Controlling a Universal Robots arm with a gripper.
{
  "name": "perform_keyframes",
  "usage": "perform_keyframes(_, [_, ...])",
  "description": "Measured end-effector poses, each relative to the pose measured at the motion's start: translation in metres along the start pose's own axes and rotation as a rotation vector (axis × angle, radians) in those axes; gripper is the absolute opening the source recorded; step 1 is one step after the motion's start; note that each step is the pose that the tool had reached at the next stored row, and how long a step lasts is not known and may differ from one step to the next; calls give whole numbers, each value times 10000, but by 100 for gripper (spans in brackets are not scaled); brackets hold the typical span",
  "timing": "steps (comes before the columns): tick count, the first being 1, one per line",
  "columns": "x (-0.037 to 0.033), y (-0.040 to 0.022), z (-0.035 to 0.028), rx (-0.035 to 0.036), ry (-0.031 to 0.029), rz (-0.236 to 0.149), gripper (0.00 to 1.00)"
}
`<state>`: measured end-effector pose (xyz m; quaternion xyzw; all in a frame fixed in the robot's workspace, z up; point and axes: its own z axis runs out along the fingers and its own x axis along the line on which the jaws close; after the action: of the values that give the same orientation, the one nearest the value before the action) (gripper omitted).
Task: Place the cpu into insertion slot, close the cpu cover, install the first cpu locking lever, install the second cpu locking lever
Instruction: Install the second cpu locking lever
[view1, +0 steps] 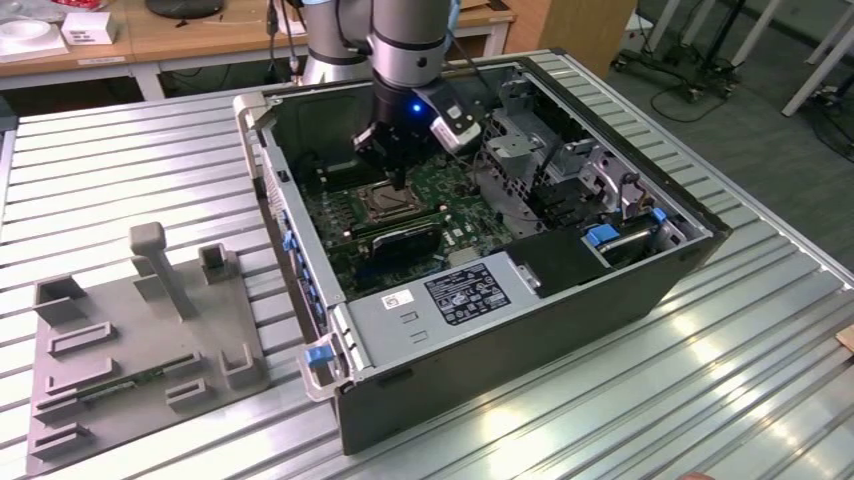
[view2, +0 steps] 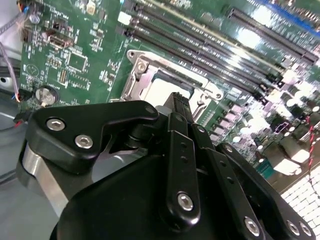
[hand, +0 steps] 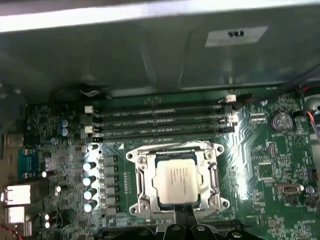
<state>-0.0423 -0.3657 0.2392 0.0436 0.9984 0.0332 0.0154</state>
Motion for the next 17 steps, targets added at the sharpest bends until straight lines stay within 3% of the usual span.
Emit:
perform_keyframes(9, [-14,-153,-10,-1,0,0,11])
perform_keyframes(17, [-10,-163,-10,0,-1,0,11])
